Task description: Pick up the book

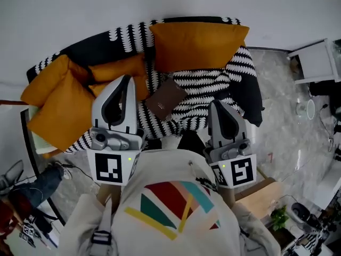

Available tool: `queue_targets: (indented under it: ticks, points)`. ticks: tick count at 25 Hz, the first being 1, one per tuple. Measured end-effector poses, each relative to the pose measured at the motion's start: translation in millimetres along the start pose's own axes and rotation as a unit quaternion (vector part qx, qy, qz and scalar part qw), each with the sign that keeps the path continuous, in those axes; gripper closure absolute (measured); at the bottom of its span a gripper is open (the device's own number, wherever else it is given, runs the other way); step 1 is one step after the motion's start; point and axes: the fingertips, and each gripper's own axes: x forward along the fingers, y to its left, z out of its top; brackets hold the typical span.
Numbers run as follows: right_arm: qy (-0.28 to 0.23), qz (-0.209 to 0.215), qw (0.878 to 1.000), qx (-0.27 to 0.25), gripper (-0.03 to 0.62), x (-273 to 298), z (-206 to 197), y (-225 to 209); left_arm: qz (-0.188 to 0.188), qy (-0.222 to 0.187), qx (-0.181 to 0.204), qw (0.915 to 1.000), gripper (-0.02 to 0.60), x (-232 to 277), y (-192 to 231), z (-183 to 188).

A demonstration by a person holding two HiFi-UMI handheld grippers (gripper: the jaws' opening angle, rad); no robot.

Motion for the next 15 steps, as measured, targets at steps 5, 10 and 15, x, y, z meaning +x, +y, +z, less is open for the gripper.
queue_targets:
  ticks: [5,10,15]
  points:
    - [-0.013,0.057,0.998,-0.005,0.580,35.9,10.8,-20.8,0.016,-0.011,0.038,0.9991,0.577,27.3,-1.2,7.9]
    - [-0.011,0.078,0.997,0.014,0.580,51.5,6.0,-40.4,0.029,-0.013,0.060,0.9977,0.577,39.1,-8.5,11.2]
    - [-0.005,0.107,0.992,0.060,0.579,59.0,-6.0,-48.6,0.036,-0.002,0.065,0.9972,0.577,45.8,-9.9,-0.2]
